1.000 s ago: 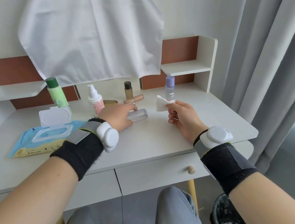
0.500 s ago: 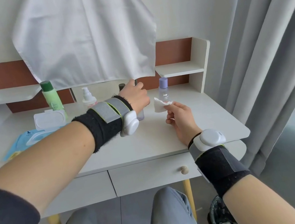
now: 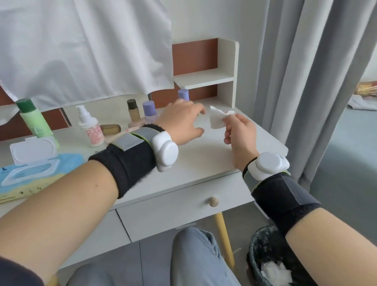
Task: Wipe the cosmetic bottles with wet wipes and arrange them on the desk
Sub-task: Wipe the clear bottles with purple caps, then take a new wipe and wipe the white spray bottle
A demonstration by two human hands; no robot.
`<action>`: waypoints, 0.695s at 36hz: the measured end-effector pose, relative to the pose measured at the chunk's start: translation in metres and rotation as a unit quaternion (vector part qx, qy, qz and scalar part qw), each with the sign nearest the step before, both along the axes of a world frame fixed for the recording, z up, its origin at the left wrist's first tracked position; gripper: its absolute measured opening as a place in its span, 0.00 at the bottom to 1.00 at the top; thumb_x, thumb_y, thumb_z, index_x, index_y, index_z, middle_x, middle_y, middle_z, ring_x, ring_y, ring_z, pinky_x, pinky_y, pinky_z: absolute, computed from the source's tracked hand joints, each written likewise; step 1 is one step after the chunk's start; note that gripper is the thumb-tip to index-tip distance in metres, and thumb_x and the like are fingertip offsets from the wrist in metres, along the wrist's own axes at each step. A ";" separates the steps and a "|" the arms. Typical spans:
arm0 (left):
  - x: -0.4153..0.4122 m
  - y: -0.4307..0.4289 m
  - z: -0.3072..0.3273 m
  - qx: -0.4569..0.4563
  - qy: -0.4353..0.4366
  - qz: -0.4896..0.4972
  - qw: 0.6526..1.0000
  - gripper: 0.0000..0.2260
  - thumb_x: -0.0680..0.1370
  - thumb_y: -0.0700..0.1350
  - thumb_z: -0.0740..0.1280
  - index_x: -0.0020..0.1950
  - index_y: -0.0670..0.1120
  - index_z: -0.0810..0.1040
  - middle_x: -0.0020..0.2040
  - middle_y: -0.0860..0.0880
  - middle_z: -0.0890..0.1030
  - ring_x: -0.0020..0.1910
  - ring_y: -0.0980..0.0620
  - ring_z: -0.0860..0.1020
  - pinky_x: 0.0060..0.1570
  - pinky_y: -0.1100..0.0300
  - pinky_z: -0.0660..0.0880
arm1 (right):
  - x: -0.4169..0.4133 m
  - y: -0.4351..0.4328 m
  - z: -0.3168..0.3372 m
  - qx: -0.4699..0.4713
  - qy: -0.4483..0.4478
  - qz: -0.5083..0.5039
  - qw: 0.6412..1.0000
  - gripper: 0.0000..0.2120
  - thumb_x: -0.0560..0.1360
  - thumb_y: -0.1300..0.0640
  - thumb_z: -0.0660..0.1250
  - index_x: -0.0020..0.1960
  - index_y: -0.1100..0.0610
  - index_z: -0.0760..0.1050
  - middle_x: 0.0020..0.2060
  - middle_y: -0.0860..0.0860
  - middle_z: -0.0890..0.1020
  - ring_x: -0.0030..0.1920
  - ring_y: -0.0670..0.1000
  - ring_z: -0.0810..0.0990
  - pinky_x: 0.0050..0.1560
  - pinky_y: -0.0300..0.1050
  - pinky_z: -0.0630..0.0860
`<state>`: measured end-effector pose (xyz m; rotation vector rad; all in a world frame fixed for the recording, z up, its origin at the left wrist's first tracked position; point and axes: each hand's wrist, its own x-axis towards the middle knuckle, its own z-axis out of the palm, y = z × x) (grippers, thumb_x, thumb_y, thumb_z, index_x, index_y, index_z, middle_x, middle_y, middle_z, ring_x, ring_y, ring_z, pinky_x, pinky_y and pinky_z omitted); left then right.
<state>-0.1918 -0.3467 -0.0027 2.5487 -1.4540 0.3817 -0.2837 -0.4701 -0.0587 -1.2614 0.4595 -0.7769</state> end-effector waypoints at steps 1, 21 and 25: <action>-0.006 -0.008 -0.004 -0.047 0.068 -0.007 0.997 0.18 0.74 0.49 0.69 0.64 0.48 0.74 0.57 0.49 0.78 0.58 0.47 0.74 0.56 0.53 0.71 | -0.006 -0.007 0.000 -0.013 0.001 -0.016 1.000 0.13 0.76 0.62 0.61 0.33 0.56 0.67 0.27 0.49 0.64 0.26 0.47 0.61 0.29 0.41 0.60; -0.119 -0.121 -0.066 -0.153 0.292 -0.125 0.936 0.05 0.74 0.39 0.66 0.46 0.46 0.80 0.42 0.49 0.81 0.39 0.51 0.78 0.44 0.62 0.75 | -0.142 -0.102 -0.071 -0.277 0.134 -0.241 0.921 0.12 0.68 0.58 0.58 0.36 0.51 0.80 0.35 0.45 0.79 0.39 0.48 0.76 0.44 0.44 0.72; -0.125 -0.122 -0.072 -0.145 0.276 -0.137 0.940 0.05 0.74 0.38 0.66 0.46 0.47 0.80 0.44 0.49 0.82 0.41 0.51 0.78 0.46 0.62 0.73 | -0.145 -0.105 -0.085 -0.290 0.171 -0.260 0.905 0.15 0.68 0.57 0.56 0.40 0.52 0.82 0.35 0.50 0.77 0.38 0.50 0.74 0.43 0.45 0.69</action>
